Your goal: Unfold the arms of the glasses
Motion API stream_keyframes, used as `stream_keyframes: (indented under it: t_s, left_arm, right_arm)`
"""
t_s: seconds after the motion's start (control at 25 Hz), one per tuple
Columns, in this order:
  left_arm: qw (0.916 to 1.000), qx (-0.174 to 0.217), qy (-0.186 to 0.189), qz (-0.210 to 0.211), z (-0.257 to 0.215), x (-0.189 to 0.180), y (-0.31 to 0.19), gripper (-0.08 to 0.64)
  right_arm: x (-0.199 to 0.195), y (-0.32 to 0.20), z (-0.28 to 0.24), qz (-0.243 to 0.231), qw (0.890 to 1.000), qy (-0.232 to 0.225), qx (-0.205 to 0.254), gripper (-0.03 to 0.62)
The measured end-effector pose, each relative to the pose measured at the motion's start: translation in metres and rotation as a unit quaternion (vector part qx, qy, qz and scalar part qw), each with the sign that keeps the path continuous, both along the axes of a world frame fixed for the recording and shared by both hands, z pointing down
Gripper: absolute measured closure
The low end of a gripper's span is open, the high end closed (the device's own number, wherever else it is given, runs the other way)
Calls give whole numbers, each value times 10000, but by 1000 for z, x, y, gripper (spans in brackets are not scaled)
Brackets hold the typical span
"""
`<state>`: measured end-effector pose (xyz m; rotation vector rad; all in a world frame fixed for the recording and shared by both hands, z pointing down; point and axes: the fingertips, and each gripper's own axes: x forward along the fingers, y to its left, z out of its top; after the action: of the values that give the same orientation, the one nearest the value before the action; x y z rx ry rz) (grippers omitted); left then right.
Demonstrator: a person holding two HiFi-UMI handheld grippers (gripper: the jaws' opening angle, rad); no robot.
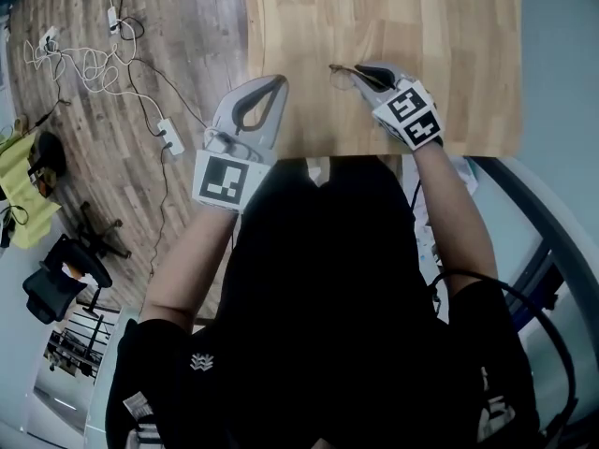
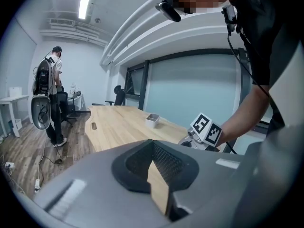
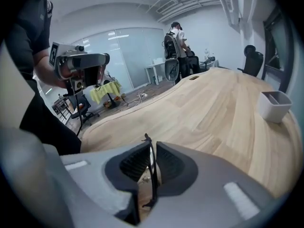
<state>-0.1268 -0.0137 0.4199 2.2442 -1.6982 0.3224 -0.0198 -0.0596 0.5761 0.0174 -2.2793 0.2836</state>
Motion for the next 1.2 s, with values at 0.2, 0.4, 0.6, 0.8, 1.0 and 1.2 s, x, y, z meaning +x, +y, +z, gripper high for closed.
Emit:
stream_keyframes:
  t_s: [0.2,0.4,0.6,0.8,1.0,1.2]
  left_arm:
    - [9998,-146,-39,-160,8,-7,3,554]
    - [9997,-17,-3,-224,1,-11,-1,554]
    - [9996,-222,142,43,16,1,-2,554]
    - [9972,-374,357,531,37,26,-10,472]
    - [9865,-786,653,1277,74,66,-13,353]
    - [9711,-1032,734,2023,89,103,-15,328]
  right_arm:
    - [-2,-1,20,-294,9991,278,-156,565]
    - [-7,-2,19,-379,9988,191,-250,575]
    - [-3,7,1,-477,9982,-197,-304,577]
    - [-3,12,-32,-557,9925,-1071,-195,577]
    - [7,22,-48,-692,9853,-1555,-119,577]
    - [12,28,-57,-895,9774,-1916,-40,577]
